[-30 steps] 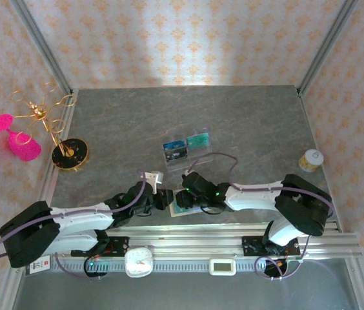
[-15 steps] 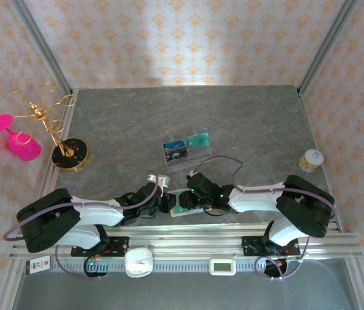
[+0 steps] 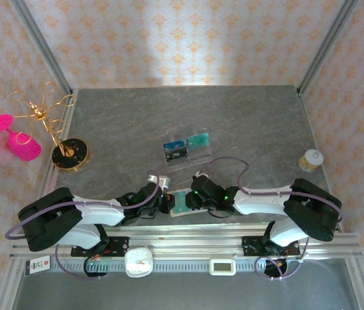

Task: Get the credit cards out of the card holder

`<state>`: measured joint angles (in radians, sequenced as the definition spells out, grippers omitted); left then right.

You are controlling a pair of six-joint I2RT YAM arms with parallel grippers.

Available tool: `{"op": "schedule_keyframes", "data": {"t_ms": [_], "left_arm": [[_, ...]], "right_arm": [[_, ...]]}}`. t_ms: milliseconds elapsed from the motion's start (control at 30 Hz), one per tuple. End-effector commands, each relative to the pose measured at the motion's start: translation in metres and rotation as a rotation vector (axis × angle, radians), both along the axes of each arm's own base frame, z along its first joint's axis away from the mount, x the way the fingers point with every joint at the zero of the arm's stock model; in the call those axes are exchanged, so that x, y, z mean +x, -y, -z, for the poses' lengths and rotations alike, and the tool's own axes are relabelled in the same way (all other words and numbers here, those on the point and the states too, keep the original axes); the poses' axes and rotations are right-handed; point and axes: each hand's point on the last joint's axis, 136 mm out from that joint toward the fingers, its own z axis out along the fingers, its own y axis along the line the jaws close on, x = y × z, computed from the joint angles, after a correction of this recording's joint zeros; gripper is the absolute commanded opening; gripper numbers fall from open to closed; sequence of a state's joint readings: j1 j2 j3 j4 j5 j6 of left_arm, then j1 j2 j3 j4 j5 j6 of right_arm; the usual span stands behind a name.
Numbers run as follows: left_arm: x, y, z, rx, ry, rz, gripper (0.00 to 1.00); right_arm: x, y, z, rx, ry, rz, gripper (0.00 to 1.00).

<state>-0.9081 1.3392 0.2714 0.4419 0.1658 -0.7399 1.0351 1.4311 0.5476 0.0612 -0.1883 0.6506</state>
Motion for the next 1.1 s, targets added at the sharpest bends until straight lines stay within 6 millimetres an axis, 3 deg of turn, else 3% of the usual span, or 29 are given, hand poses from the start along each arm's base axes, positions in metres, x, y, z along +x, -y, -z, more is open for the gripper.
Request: {"op": "schedule_keyframes", "data": {"t_ms": [0, 267, 733, 867, 1067], "left_arm": [[-0.014, -0.02, 0.028, 0.116, -0.067, 0.011, 0.0], [-0.016, -0.022, 0.032, 0.115, -0.07, 0.011, 0.0], [-0.017, -0.012, 0.033, 0.087, -0.081, 0.042, 0.0], [-0.018, -0.015, 0.033, 0.09, -0.083, 0.037, 0.0], [-0.019, -0.019, 0.035, 0.085, -0.083, 0.029, 0.0]], "right_arm": [[-0.002, -0.006, -0.009, 0.051, -0.008, -0.024, 0.21], [0.005, -0.01, -0.008, 0.147, -0.092, -0.006, 0.17], [-0.003, -0.012, 0.016, 0.087, -0.161, -0.043, 0.17], [0.0, -0.003, 0.02, 0.047, -0.146, -0.006, 0.01], [0.0, 0.02, 0.018, 0.023, -0.124, 0.08, 0.0]]}}
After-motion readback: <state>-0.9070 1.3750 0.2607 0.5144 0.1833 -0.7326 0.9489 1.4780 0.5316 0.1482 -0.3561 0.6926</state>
